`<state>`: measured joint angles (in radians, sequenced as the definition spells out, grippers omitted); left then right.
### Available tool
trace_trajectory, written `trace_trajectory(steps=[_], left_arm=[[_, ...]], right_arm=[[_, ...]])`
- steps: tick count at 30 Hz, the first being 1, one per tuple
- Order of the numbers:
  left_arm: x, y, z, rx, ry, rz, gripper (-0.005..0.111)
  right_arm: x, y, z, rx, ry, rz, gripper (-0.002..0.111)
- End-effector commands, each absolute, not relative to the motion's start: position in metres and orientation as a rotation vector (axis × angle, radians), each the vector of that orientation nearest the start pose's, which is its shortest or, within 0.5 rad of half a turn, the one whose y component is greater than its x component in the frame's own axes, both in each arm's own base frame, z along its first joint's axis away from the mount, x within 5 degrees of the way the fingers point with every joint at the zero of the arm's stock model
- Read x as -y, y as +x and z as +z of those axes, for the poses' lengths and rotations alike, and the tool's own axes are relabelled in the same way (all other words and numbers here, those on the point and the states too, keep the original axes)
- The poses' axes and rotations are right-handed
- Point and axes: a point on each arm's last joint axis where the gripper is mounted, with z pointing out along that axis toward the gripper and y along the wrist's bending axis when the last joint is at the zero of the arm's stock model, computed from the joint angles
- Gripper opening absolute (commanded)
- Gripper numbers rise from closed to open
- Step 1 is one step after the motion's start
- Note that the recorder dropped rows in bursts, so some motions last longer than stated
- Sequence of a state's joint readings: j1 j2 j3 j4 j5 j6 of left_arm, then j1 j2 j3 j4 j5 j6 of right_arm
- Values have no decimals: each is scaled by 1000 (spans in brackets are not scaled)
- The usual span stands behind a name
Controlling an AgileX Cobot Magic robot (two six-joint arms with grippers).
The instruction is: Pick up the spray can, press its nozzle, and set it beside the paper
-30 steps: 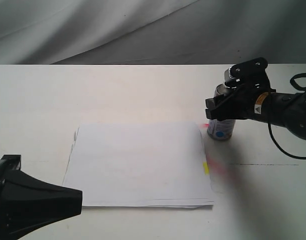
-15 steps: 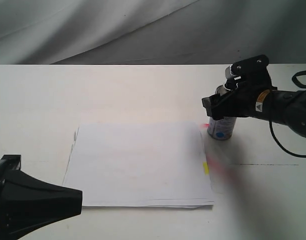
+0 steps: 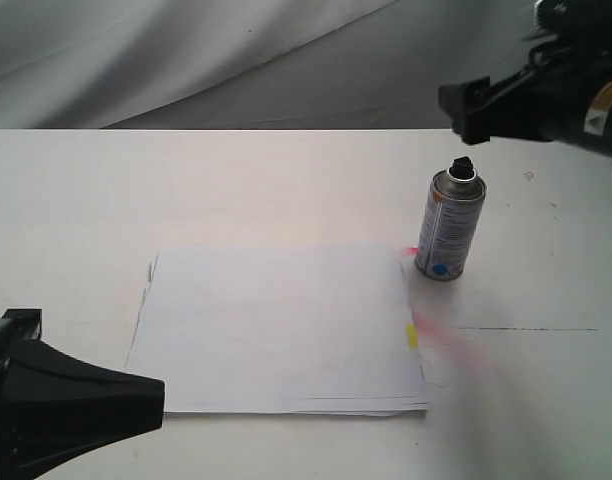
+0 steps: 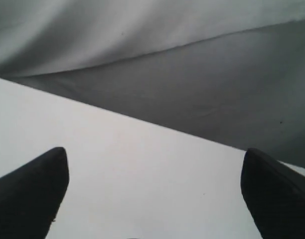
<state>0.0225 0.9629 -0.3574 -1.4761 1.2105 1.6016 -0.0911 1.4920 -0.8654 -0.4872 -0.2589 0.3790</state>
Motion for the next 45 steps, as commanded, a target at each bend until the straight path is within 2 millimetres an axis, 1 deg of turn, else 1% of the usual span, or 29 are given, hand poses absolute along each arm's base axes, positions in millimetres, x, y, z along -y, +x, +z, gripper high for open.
trace_trajectory(steps=[1,3,5,7,9,12,14,17,19,21,22,26,29,30,32,33,34,37,38,39,42,45], left_arm=[[82,125,253,-1750,829,-1145,0],[82,126,255,-1708,837,-1124,0],[82,127,257,-1672,840,-1106,0],[82,128,258,-1648,843,-1092,0],[82,129,260,-1618,841,-1078,0],[82,130,262,-1581,844,-1055,0],[82,130,263,-1565,858,-1038,0],[82,130,263,-1559,864,-1032,0],[82,130,263,-1558,865,-1031,0],[82,130,262,-1556,870,-1027,0],[82,130,262,-1551,877,-1021,0],[82,130,262,-1549,881,-1017,0],[82,130,262,-1549,881,-1017,0],[82,130,262,-1549,881,-1017,0],[82,130,262,-1550,880,-1018,0],[82,130,262,-1552,878,-1020,0],[82,130,262,-1552,878,-1020,0],[82,129,261,-1557,890,-1017,0],[82,129,261,-1558,893,-1016,0],[82,129,261,-1560,898,-1015,0],[82,129,261,-1560,898,-1015,0],[82,129,261,-1560,898,-1015,0]], right_arm=[[22,291,321,-1815,-13,-65,82],[23,267,344,-1779,9,-103,79],[24,239,367,-1740,37,-142,75],[26,209,383,-1726,78,-182,68],[27,174,397,-1711,154,-185,56],[25,126,406,-1709,279,-112,37],[20,95,408,-1707,311,-50,27],[10,58,405,-1736,218,-19,16],[2,37,405,-1704,122,-13,9],[-3,22,402,-1650,62,8,1],[-6,16,400,-1623,34,13,0],[-9,10,376,-1583,-22,-1,0],[-7,19,353,-1558,-29,-20,0],[-6,26,341,-1553,-21,-18,0],[-4,36,328,-1517,7,-5,0],[-3,42,317,-1495,32,6,0],[-2,47,309,-1482,52,14,0],[2,58,277,-1472,133,54,0],[3,60,268,-1470,156,63,0],[4,63,256,-1486,182,75,0],[7,66,233,-1494,257,108,0],[8,67,219,-1520,286,119,0]])
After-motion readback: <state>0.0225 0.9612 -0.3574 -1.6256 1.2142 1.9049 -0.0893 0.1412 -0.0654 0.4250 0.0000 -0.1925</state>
